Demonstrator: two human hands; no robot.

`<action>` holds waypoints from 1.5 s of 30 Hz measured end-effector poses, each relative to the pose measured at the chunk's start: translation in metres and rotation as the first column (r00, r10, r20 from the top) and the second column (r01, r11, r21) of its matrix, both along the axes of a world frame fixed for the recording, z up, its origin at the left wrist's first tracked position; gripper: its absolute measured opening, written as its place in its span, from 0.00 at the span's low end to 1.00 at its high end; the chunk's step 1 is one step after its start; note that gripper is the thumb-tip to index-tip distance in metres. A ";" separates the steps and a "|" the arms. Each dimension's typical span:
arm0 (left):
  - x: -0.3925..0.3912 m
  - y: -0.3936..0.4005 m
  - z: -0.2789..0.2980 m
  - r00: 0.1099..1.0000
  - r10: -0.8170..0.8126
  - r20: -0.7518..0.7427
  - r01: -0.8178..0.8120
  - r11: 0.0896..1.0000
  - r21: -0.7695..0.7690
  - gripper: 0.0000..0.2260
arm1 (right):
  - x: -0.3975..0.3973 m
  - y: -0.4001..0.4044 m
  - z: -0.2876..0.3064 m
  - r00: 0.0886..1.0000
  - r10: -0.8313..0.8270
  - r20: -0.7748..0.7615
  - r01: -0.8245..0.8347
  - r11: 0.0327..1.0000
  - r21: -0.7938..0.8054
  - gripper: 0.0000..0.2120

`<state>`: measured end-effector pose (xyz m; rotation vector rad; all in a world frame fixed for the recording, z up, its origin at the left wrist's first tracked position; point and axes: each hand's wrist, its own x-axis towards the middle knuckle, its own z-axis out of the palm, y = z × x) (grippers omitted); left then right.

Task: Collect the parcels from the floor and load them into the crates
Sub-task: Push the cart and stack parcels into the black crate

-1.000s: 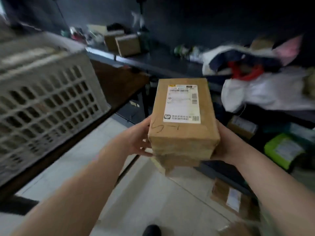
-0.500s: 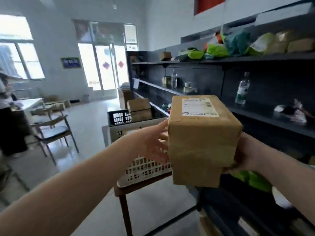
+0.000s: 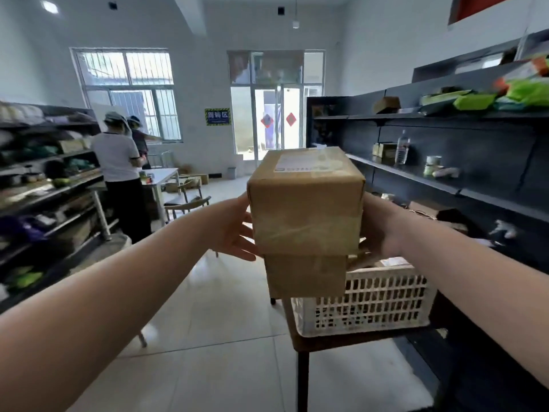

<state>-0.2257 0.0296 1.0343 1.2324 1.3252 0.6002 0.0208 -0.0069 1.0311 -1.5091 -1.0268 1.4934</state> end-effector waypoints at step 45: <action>0.043 0.827 -0.077 0.778 -0.603 -0.175 0.612 0.791 -0.005 0.14 | -0.050 0.699 -0.098 0.722 -0.689 -0.069 0.681 0.724 -0.108 0.29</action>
